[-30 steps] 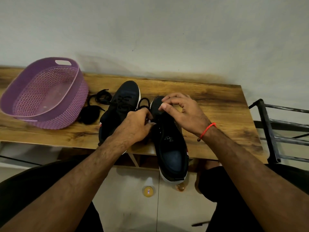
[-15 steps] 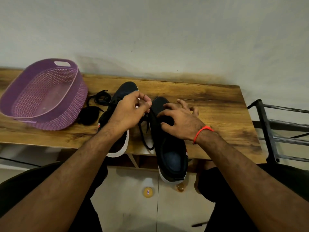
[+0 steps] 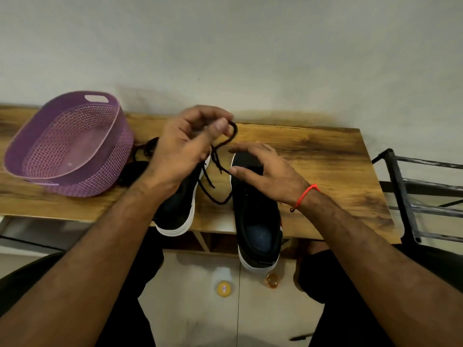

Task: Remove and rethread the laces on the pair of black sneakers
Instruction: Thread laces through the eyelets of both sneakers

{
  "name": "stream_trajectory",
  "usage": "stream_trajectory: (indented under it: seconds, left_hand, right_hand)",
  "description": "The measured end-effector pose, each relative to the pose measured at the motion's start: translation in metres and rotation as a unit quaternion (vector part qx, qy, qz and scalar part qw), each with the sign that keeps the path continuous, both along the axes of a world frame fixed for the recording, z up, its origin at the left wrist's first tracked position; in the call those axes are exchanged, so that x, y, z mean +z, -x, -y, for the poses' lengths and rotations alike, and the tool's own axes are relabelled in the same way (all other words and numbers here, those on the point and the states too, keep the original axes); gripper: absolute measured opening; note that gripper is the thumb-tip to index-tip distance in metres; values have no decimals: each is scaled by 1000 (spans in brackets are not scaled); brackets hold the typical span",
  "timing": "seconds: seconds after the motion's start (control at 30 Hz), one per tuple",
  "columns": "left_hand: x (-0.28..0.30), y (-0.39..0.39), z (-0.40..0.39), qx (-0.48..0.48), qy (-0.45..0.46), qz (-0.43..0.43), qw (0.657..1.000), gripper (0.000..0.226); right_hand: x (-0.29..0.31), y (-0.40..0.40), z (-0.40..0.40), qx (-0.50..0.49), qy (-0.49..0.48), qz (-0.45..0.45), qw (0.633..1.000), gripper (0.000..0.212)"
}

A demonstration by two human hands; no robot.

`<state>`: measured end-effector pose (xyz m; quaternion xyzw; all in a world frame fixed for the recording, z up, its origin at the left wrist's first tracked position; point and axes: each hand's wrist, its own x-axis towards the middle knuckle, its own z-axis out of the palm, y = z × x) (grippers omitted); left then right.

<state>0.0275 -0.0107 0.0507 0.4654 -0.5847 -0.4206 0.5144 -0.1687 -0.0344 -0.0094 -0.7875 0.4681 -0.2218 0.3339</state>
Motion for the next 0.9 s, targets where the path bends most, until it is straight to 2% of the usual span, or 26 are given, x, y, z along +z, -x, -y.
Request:
stream_trajectory:
  seconds: [0.1,0.17,0.23,0.3,0.43,0.5,0.57,0.63,0.7,0.77,0.9]
  left_hand:
    - [-5,9,1,-53,-38,85,994,24]
    - [-8,0,7,-9,-46,141,989,18]
    - [-8,-14,11,45,-53,166,984,14]
    - [-6,-21,10,47,-54,158,985,13]
    - [-2,-2,1,-74,-44,155,984,18]
    - [-5,4,2,-95,-35,171,980,19]
    - [-7,-1,6,-69,-40,195,978,19]
    - [-11,-15,13,-13,-47,224,973,20]
    - [-15,-31,17,42,-68,220,972,22]
    - [-17,-37,19,81,-84,174,978,18]
    - [-15,-27,20,160,-93,64,981,16]
  right_hand:
    - [4,-2,3,-28,-19,132,991,29]
    - [10,4,7,-105,-62,230,966,16]
    - [18,14,11,-174,-66,266,946,16]
    - [20,21,13,-175,-51,261,948,7]
    - [19,10,3,2,-37,130,991,30]
    - [14,2,0,20,-27,113,993,22]
    - [14,3,5,-59,-10,169,984,19]
    - [19,13,13,-185,3,241,953,21]
    - [26,28,19,-271,13,287,919,23]
    - [28,35,21,-303,10,300,905,23]
    - [24,27,18,-297,7,288,910,22]
